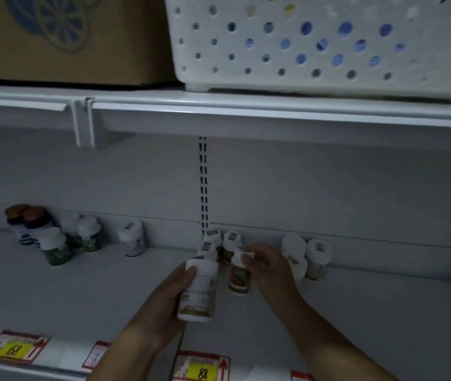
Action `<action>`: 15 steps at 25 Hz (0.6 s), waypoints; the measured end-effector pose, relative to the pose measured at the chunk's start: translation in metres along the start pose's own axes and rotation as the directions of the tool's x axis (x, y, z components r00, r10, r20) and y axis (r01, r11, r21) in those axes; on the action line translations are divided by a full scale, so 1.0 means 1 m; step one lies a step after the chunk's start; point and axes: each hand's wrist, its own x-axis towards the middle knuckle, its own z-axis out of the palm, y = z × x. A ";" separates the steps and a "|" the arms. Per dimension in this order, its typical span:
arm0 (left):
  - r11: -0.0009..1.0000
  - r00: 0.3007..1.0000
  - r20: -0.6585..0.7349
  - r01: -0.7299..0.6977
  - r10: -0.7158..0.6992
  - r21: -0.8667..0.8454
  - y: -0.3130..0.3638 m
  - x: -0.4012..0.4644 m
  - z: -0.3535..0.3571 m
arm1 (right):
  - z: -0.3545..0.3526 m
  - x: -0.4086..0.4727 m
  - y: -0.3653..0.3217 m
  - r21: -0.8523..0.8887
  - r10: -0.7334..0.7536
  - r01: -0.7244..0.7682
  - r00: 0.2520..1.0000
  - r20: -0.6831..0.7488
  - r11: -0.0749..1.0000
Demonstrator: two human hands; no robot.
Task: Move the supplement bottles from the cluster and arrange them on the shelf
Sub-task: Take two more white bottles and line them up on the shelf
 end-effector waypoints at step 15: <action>0.986 0.995 0.075 -0.082 0.072 0.145 -0.004 0.027 0.038 | -0.019 -0.050 -0.006 0.044 -0.058 0.056 0.997 0.058 0.997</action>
